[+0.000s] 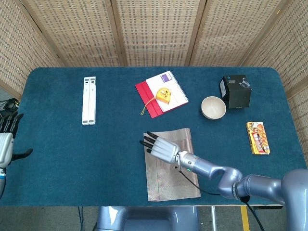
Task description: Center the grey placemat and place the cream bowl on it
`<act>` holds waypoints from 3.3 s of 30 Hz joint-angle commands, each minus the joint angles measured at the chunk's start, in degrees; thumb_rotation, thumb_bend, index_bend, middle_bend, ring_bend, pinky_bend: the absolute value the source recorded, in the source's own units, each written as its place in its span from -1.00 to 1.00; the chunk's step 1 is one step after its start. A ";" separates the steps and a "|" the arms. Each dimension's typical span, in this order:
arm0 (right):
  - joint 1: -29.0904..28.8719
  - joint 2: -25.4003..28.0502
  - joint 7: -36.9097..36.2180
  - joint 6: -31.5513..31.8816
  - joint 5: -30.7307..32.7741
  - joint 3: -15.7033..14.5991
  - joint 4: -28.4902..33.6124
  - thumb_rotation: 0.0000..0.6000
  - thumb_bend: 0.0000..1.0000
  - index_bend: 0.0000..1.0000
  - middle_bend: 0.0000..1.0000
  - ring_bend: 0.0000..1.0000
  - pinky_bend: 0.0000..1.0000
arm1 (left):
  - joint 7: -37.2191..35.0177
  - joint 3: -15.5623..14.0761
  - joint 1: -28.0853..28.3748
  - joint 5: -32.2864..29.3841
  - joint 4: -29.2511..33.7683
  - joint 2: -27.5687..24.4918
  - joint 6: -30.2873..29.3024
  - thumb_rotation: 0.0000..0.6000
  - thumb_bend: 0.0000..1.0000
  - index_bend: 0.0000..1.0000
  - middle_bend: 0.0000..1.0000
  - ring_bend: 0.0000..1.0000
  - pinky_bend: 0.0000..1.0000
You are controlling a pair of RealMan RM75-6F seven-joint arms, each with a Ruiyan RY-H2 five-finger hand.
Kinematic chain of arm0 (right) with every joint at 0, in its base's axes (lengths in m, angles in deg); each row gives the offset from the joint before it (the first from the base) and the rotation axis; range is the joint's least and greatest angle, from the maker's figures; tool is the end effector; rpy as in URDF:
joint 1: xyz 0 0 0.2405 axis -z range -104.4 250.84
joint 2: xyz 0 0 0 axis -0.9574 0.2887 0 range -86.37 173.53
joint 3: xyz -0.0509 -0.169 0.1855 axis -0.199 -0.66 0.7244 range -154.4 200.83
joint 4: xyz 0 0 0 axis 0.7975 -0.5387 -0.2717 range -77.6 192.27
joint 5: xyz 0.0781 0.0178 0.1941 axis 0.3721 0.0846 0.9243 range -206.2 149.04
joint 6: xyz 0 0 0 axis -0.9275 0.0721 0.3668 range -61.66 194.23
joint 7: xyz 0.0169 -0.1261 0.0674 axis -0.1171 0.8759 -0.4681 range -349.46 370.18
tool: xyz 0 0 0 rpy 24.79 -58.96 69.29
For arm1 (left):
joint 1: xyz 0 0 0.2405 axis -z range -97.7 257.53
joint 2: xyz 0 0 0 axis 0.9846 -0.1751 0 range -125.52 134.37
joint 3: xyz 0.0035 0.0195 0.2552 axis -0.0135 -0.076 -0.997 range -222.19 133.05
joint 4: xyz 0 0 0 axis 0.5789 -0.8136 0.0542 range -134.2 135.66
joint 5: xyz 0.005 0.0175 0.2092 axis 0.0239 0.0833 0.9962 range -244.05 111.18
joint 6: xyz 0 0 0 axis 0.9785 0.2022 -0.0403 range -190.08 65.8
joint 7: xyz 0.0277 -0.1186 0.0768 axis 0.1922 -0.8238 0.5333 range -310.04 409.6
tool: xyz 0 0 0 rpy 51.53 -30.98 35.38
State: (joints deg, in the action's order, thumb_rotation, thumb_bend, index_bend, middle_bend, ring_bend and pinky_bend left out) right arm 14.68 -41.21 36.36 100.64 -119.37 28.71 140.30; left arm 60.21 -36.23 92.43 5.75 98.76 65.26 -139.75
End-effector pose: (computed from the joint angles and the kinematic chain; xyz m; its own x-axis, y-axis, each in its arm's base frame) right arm -0.0728 -0.3339 -0.0486 0.8763 0.1111 0.4688 -0.1381 -0.8743 0.4653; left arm -0.2953 0.2375 0.1753 0.4736 0.0111 0.8807 0.8776 0.0789 -0.4729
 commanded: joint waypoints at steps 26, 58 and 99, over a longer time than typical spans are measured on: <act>-2.44 -5.64 9.11 -1.72 5.48 -3.18 1.27 1.00 -0.01 -0.20 -1.00 -1.00 -1.00 | 0.60 -0.27 0.36 -0.28 0.25 0.20 0.12 1.00 -1.00 -1.00 -1.00 -1.00 -1.00; -3.65 -8.66 7.27 0.20 4.33 -5.10 0.41 1.00 0.03 -0.09 -1.00 -1.00 -1.00 | 1.01 -0.38 0.59 -0.67 0.40 0.30 0.18 1.00 -1.00 -1.00 -1.00 -1.00 -1.00; 0.01 0.31 13.13 3.64 7.05 -8.30 5.60 1.00 0.20 0.33 -1.00 -1.00 -1.00 | 0.13 -0.85 0.13 0.61 1.13 -0.24 -0.72 1.00 -1.00 -1.00 -1.00 -1.00 -1.00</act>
State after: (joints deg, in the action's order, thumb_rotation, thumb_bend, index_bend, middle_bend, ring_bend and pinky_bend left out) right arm 14.44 -41.07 49.92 104.06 -112.02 20.68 145.95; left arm 60.36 -37.07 92.58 6.36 99.87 65.03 -140.46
